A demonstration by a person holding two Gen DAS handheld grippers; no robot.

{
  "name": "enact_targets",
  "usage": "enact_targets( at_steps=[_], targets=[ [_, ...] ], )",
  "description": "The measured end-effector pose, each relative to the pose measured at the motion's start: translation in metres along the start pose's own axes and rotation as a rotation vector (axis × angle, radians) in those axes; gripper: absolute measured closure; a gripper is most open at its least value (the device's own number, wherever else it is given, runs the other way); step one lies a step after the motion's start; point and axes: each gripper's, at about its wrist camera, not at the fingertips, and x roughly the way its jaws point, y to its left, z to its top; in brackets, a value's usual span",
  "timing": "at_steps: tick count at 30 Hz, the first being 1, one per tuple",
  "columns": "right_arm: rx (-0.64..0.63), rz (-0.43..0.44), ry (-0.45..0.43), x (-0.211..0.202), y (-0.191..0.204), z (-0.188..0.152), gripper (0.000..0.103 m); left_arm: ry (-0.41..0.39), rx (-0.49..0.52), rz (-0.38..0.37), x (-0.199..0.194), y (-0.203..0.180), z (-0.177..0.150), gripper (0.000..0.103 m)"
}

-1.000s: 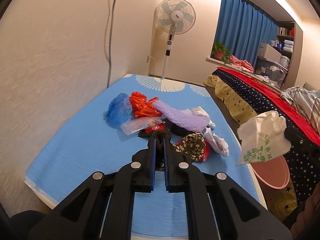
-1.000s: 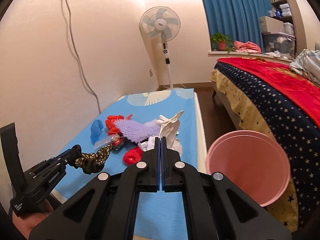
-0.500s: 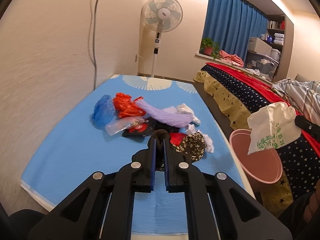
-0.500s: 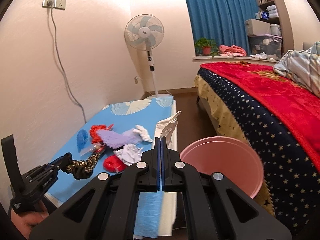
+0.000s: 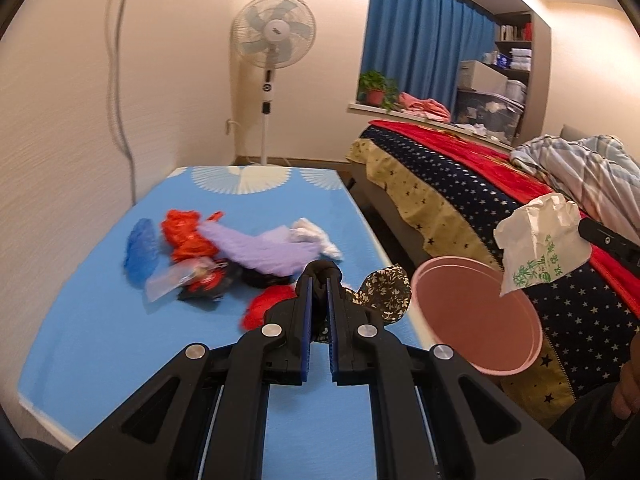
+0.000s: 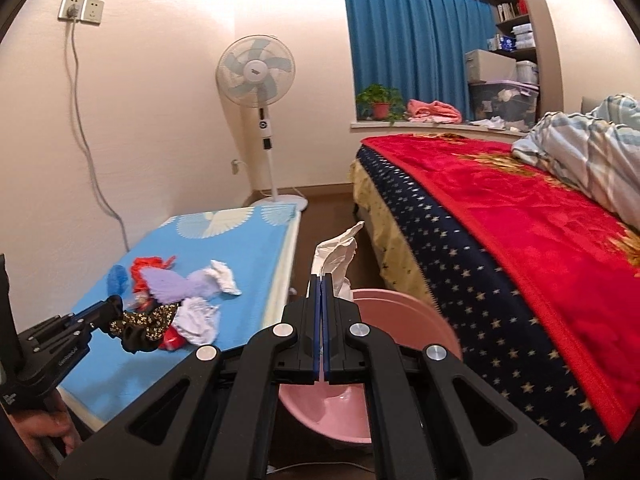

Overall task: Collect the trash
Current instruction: 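Carry both items over the pink bin and open both tools to drop them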

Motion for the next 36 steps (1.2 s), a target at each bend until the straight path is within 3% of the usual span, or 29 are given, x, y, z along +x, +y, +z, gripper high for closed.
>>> enact_targets(
  at_steps=[19,36],
  targets=[
    [0.096,-0.142,0.029,0.026,-0.038,-0.015,0.102,0.030,0.130,-0.187,0.053,-0.093,0.019,0.096],
    [0.103,-0.223,0.038,0.033,-0.046,-0.021,0.102,0.092,0.173,-0.271,0.098,-0.130,0.016,0.096]
  ],
)
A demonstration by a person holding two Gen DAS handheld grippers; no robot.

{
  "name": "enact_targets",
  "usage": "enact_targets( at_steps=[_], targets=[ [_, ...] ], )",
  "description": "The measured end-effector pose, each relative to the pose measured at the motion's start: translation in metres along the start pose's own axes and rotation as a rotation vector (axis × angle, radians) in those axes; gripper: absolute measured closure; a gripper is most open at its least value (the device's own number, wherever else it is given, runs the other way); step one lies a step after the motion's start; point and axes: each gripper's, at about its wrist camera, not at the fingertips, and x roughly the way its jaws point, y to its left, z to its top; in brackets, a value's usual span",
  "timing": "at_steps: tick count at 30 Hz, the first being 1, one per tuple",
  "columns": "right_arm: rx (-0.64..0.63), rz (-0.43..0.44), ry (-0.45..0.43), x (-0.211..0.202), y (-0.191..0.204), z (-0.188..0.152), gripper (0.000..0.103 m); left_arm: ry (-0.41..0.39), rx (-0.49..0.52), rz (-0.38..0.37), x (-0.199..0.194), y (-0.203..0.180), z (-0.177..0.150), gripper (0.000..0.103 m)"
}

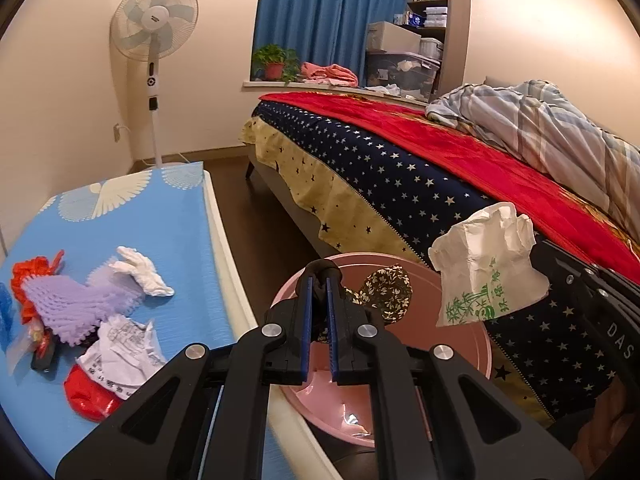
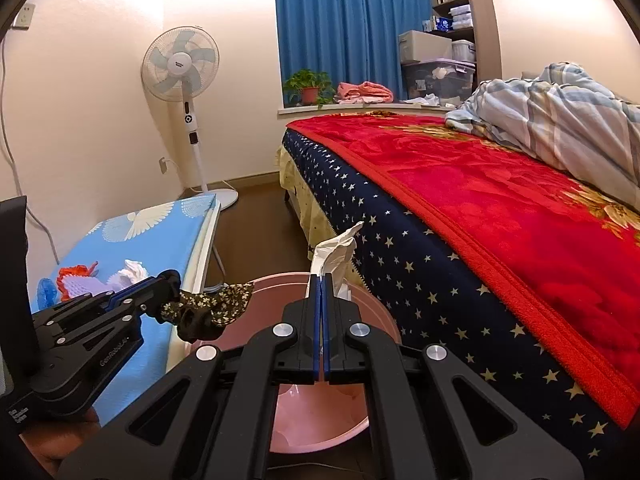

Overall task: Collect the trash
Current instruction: 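Carry both items over the pink bin and open both tools to drop them, then move both tools back from the bin toward the table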

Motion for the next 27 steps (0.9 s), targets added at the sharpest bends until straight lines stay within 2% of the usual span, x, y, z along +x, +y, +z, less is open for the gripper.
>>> enact_targets(
  at_steps=[5,7,8,9,11,12,27],
  targets=[
    [0.000,-0.008,0.003,0.001,0.000,-0.001,0.102,0.010,-0.004,-0.024,0.005,-0.004,0.000,0.095],
    [0.003,-0.018,0.008,0.002,-0.001,-0.002,0.097,0.025,-0.004,-0.040,0.009,-0.005,-0.001,0.081],
    [0.004,-0.023,0.012,0.002,-0.001,-0.002,0.097,0.031,-0.006,-0.046,0.010,-0.005,-0.001,0.065],
    [0.007,-0.022,0.015,0.003,-0.002,-0.002,0.093,0.030,-0.009,-0.052,0.009,-0.005,-0.002,0.058],
    [0.006,-0.033,0.016,0.003,-0.002,-0.003,0.072,0.023,-0.009,-0.050,0.006,-0.004,-0.003,0.058],
    [0.005,-0.038,0.013,0.002,-0.002,-0.004,0.057,0.022,-0.013,-0.048,0.004,-0.003,-0.004,0.058],
    [-0.040,-0.034,-0.011,-0.013,0.016,-0.005,0.055,-0.032,-0.046,0.010,-0.042,0.030,-0.015,0.058]
  ],
)
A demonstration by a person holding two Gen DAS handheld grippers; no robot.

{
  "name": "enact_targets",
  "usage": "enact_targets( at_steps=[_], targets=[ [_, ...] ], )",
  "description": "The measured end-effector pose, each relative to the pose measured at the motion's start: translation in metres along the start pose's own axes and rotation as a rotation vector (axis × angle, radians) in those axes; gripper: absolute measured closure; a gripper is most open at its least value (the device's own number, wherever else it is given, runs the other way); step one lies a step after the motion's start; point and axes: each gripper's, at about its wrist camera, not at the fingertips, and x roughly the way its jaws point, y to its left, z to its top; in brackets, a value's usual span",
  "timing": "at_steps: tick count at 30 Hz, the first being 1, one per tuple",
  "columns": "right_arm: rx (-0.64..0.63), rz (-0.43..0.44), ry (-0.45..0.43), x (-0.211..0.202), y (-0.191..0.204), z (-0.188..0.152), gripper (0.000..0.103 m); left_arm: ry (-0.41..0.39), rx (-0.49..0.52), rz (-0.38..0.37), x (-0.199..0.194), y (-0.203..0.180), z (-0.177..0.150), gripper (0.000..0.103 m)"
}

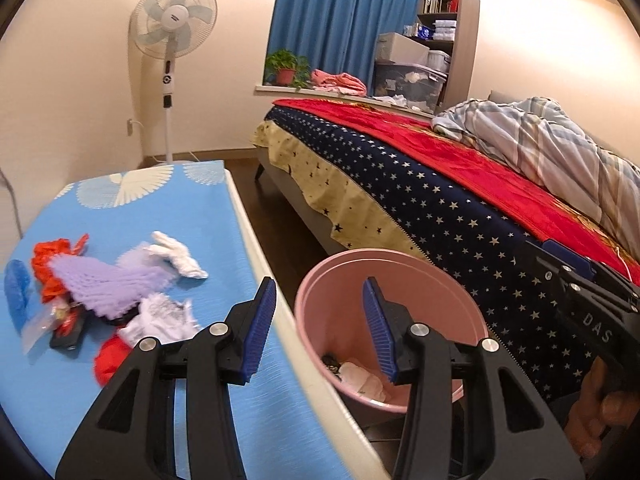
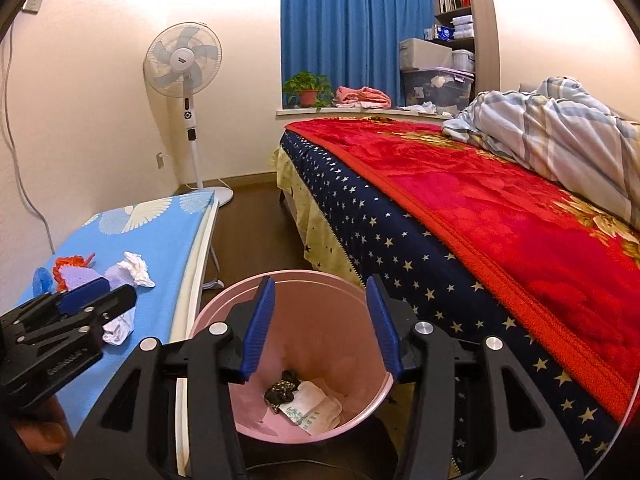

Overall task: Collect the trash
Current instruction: 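Move both tools back from the bin toward the table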

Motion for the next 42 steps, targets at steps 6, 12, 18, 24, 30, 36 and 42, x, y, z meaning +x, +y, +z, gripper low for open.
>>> enact_targets(
  at_steps=[6,12,18,24,30,36,42],
  targets=[
    [-0.016,0.012,0.001,-0.005,0.008,-0.001,0.055,-0.027,0.000,0.025,-0.023,0.016,-0.004,0.058],
    [-0.037,0.032,-0.008,-0.010,0.017,-0.001,0.055,-0.041,-0.004,0.053,-0.041,0.032,-0.015,0.058],
    [-0.044,0.062,-0.007,-0.011,0.027,-0.004,0.058,-0.044,-0.038,0.089,-0.057,0.052,-0.027,0.059],
    [-0.036,0.127,0.011,-0.004,0.042,-0.006,0.068,-0.057,-0.102,0.151,-0.075,0.080,-0.041,0.062],
    [-0.060,0.215,0.062,0.014,0.073,-0.014,0.071,-0.015,-0.211,0.243,-0.076,0.119,-0.059,0.067],
    [-0.071,0.291,0.094,0.027,0.099,-0.017,0.071,0.004,-0.242,0.267,-0.062,0.135,-0.063,0.067],
    [-0.074,0.348,0.134,0.045,0.118,-0.022,0.071,0.017,-0.287,0.277,-0.045,0.152,-0.065,0.067]
  ],
)
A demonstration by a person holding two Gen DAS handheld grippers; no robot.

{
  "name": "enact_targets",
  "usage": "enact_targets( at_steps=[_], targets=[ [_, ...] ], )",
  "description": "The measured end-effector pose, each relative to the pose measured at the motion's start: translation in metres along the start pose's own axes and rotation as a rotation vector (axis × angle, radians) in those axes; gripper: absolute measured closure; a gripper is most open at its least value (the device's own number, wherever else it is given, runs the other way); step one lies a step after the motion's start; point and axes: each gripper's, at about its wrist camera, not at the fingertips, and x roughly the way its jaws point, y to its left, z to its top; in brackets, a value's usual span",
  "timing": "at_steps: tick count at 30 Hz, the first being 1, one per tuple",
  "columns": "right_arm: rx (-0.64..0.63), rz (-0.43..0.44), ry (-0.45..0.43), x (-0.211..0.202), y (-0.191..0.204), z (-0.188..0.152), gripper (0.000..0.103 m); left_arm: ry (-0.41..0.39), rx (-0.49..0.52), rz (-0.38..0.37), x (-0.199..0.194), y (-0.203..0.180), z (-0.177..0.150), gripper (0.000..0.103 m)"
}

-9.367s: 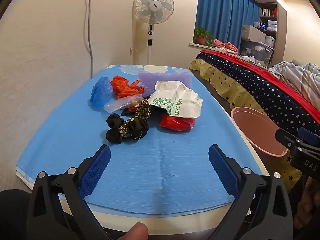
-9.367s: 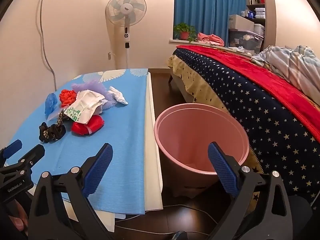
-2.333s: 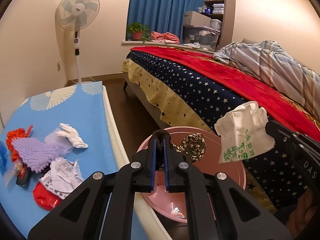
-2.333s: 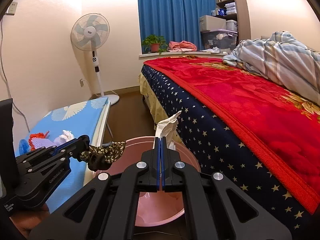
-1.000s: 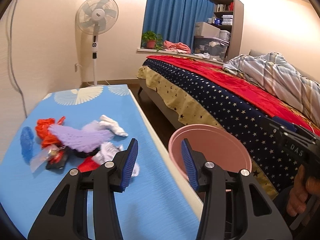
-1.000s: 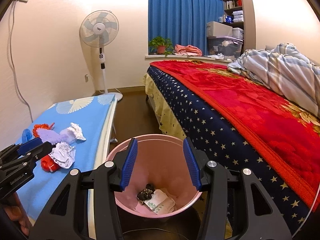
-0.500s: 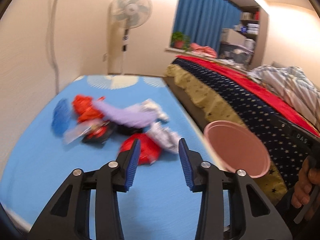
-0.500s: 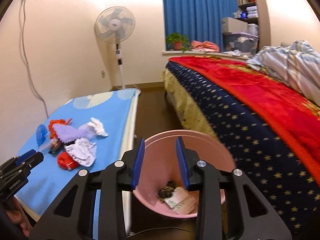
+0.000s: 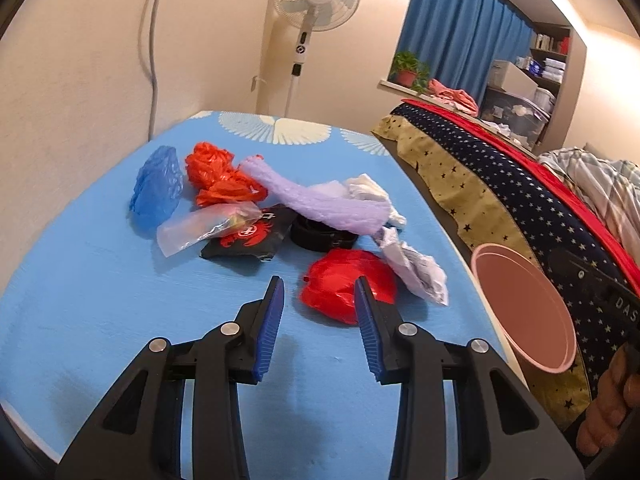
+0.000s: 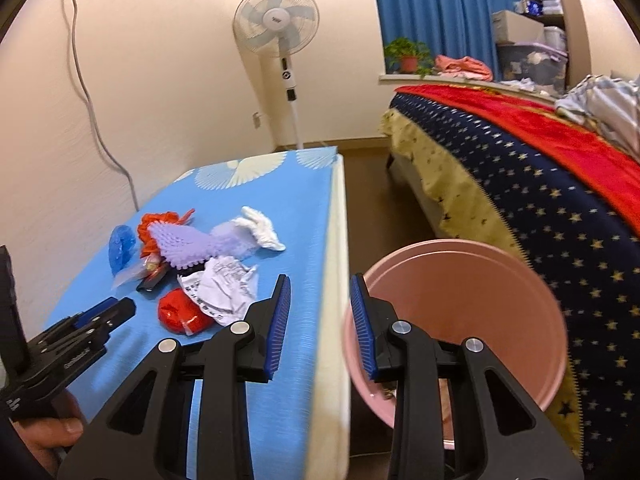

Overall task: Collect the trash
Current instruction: 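Move both tools back from the bin toward the table, then grasp the red plastic bag with the left tool while the right tool grasps the crumpled white paper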

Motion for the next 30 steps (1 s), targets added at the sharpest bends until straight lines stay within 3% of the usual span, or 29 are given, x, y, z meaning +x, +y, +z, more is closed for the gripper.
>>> enact_targets(
  at_steps=[9,12,16,24,26,28,30],
  targets=[
    [0.008,0.084,0.076,0.043,0.024,-0.001,0.070,0.003,0.006,0.014,0.007,0.005,-0.001,0.067],
    [-0.007,0.106,0.115,0.059,0.036,-0.003,0.063,0.004,0.006,0.017,0.009,0.006,0.000,0.067],
    [-0.001,0.138,0.161,0.073,0.044,-0.006,0.061,0.006,-0.007,0.018,0.011,0.010,0.001,0.067],
    [-0.008,0.134,0.239,0.089,0.051,-0.015,0.060,0.011,-0.012,0.014,0.013,0.012,0.002,0.067],
    [-0.006,0.138,0.255,0.091,0.050,-0.017,0.066,0.008,-0.008,0.014,0.013,0.010,0.001,0.067],
    [-0.001,0.154,0.274,0.094,0.049,-0.019,0.085,0.004,-0.009,0.015,0.011,0.010,0.001,0.067],
    [-0.009,0.160,0.275,0.092,0.050,-0.020,0.091,0.002,-0.011,0.016,0.010,0.010,0.001,0.067]
  ],
)
